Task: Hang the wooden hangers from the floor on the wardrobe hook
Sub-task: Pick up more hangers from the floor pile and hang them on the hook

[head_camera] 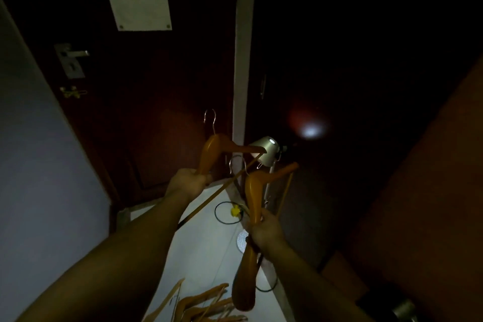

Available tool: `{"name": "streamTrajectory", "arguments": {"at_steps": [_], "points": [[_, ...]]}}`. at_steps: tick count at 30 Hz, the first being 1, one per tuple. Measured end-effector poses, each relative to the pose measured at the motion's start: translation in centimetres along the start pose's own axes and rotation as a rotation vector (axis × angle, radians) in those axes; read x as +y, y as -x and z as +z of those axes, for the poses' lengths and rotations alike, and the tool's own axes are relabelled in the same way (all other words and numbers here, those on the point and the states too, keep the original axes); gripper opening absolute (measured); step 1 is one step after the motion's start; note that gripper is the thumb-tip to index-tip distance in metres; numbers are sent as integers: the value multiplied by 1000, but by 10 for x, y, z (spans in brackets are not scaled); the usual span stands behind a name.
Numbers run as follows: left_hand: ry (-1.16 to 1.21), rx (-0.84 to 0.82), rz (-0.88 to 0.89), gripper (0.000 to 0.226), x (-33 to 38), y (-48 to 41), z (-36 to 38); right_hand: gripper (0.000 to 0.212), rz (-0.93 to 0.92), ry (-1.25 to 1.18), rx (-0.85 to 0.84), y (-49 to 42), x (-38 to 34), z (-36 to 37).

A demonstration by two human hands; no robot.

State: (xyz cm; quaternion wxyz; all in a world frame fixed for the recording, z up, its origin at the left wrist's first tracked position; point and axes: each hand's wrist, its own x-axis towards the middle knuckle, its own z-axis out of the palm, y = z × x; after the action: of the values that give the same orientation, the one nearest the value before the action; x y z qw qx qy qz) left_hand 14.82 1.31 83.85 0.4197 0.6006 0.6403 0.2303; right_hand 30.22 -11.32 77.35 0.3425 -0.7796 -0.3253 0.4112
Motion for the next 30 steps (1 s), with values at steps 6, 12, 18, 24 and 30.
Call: {"name": "streamTrajectory", "arguments": {"at_steps": [6, 12, 18, 24, 30], "points": [[34, -97, 128, 19, 31, 32, -3, 16, 15, -165, 188, 42, -23, -35], [20, -187, 255, 24, 57, 63, 3, 23, 8, -247, 284, 84, -35, -64], [-13, -268, 402, 20, 95, 101, 36, 17, -14, -345, 433, 121, -42, -108], [-112, -370, 536, 24, 153, 147, 73, 19, -10, -436, 634, 155, -44, -180], [-155, -478, 687, 22, 213, 194, 121, 27, -34, -558, 792, 192, -21, -262]]}}
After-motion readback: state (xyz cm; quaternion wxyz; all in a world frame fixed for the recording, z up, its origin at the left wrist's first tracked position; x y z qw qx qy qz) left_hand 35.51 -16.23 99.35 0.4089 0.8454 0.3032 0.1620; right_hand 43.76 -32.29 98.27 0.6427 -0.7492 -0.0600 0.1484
